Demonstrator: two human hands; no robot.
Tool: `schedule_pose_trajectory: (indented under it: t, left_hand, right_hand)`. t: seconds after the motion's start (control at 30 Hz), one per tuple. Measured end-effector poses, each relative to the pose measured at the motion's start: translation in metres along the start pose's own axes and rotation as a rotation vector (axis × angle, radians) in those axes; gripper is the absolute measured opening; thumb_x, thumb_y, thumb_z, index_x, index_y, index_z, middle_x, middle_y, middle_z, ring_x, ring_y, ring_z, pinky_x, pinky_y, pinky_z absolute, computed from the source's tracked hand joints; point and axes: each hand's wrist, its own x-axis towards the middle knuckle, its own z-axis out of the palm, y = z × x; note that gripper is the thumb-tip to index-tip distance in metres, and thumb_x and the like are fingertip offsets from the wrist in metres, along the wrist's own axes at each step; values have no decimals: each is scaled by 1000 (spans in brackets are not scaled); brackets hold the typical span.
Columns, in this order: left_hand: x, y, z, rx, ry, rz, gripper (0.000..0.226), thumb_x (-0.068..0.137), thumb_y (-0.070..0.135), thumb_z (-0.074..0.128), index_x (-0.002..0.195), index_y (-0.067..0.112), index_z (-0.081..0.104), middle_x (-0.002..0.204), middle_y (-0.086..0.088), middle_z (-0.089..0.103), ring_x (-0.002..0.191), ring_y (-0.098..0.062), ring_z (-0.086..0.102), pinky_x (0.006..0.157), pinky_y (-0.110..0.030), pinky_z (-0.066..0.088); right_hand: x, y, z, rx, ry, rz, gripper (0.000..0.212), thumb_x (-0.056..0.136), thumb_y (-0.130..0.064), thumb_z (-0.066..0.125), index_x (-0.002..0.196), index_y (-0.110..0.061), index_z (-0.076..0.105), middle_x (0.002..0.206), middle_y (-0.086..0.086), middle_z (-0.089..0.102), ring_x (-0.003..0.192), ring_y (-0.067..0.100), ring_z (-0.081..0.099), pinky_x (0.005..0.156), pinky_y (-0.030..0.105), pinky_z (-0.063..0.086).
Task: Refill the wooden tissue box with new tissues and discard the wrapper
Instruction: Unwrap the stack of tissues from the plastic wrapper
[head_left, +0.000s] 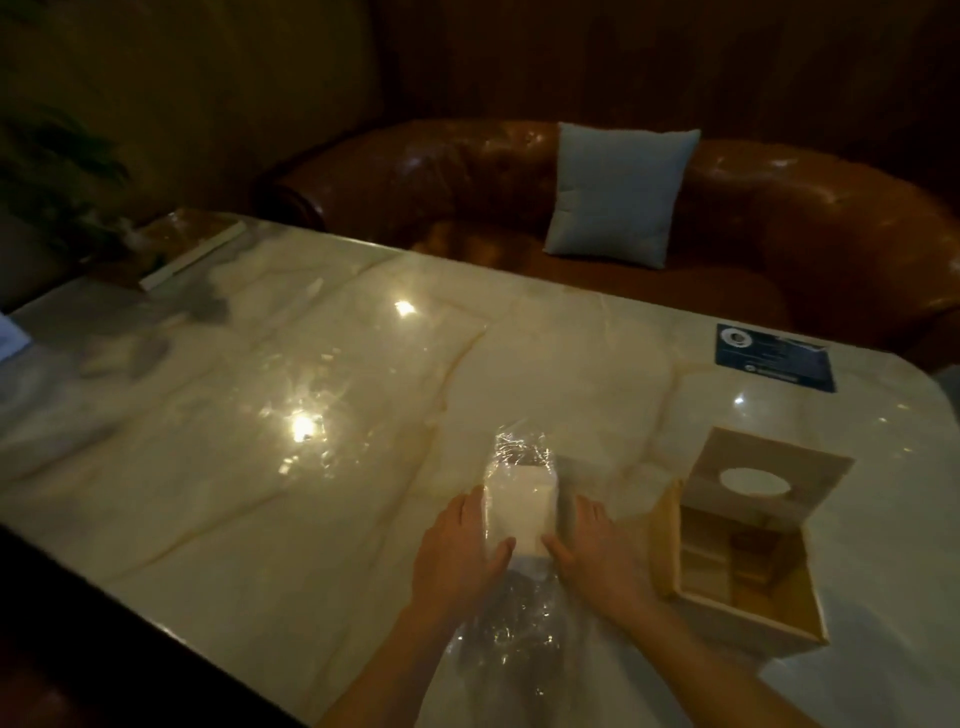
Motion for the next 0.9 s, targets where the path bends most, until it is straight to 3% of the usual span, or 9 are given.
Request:
schedule_pose_trajectory:
  t: [0.13,0.3,0.37,0.47,0.57,0.63,0.73,0.8,0.9]
  left_hand:
    - [-9,-3,10,-81,-37,-75,60,85,40,52,138,23,30,126,-5,48,110,-24,53,88,-36,48]
    - [-12,1,17,-150,-34,-85,46,87,33,52,129,20,38,116,-6,51,99,-25,56,83,-37,50]
    - [-12,2,19,-169,-51,-94,44,87,31,53,128,20,39,117,-6,50,100,-26,55,83,-38,49]
    - [-10,4,18,-176,-72,-132,44,86,31,54,126,19,41,118,-7,50,105,-27,53,86,-37,48]
    - [-6,8,14,-96,11,-125,42,85,32,55,123,17,48,120,-8,50,111,-25,48,92,-33,41]
    - [-4,12,9,-159,85,-106,37,85,28,56,121,17,53,118,-6,51,110,-22,48,91,-29,40]
    - [0,21,-3,-454,126,-165,21,87,24,56,106,18,62,101,-3,61,84,-16,57,75,-26,46]
    - [4,28,-10,-640,108,-221,13,87,26,58,91,15,64,85,-2,64,75,-16,59,74,-33,50]
    - [10,31,-19,-817,41,-316,24,85,36,61,79,12,61,77,-7,66,71,-22,61,75,-41,53]
  right_hand:
    - [5,-1,17,137,-57,146,48,89,-35,53,126,-6,40,127,14,52,111,26,51,89,30,40]
    - [9,-3,23,243,-93,252,29,87,-32,57,101,-10,45,91,3,56,69,13,49,52,22,34]
    - [9,0,24,367,-92,311,24,84,-29,62,90,-13,46,79,-3,57,60,9,53,47,19,35]
    - [10,3,20,581,-122,387,17,82,-24,66,79,-13,53,67,4,64,46,9,55,43,23,42]
    - [11,-2,10,630,-85,388,17,80,-18,66,69,-12,54,55,4,59,37,10,51,39,22,41]
    - [13,-10,2,615,-35,357,19,78,-15,65,65,-13,51,53,2,56,36,9,49,38,22,40]
    - [11,-27,-10,401,36,216,20,76,-20,63,69,-22,44,63,-5,53,51,7,49,45,23,34]
    - [7,-38,-15,232,51,100,21,78,-25,59,71,-25,39,67,-8,51,57,7,48,48,24,33]
    - [2,-52,-16,10,32,-10,18,82,-29,54,93,-17,47,87,4,62,78,23,61,61,30,40]
